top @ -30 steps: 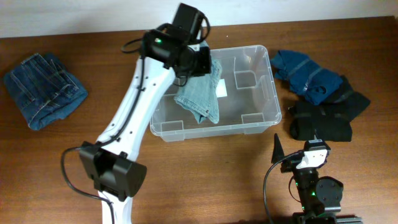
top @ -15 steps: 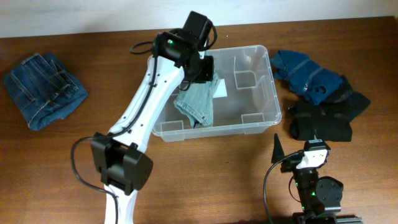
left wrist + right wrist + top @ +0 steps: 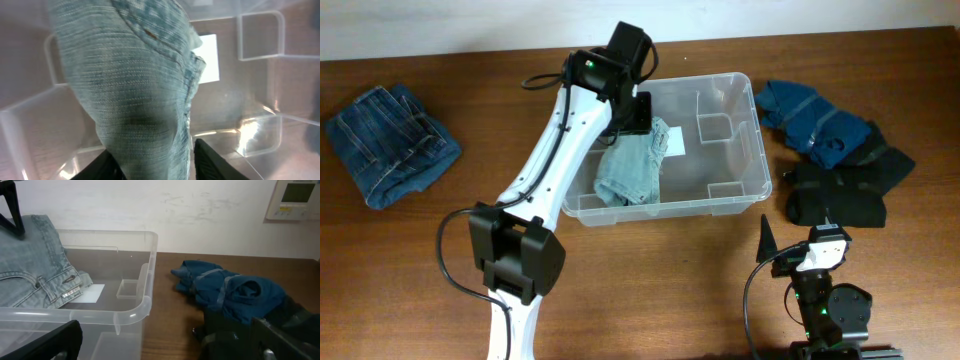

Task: Pack container
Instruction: 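Lower the light-blue jeans into the box's left side and release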

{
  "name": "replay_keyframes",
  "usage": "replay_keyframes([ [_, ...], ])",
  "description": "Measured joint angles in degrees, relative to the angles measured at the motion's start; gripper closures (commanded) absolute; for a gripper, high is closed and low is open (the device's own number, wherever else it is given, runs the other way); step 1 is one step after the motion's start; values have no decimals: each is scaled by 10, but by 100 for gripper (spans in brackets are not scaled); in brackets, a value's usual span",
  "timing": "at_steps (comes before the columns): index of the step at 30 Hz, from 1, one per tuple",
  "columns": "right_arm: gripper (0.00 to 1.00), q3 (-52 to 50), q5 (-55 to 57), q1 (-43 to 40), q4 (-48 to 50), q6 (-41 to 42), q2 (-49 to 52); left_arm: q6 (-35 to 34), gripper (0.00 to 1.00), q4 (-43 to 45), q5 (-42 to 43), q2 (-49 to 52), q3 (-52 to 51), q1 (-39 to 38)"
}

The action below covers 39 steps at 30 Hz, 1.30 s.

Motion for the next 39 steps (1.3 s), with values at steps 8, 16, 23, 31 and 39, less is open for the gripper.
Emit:
replay_keyframes([
  [8,2,0,0,0,0,0,0,5,48,0,-19,0,0,20],
  [16,2,0,0,0,0,0,0,30,49,1,-54,0,24,45],
  [23,2,0,0,0,0,0,0,99,83,2,-67,0,57,49],
  [31,2,0,0,0,0,0,0,154,99,-30,-94,0,57,49],
  [39,2,0,0,0,0,0,0,186,99,-9,-111,0,14,49],
])
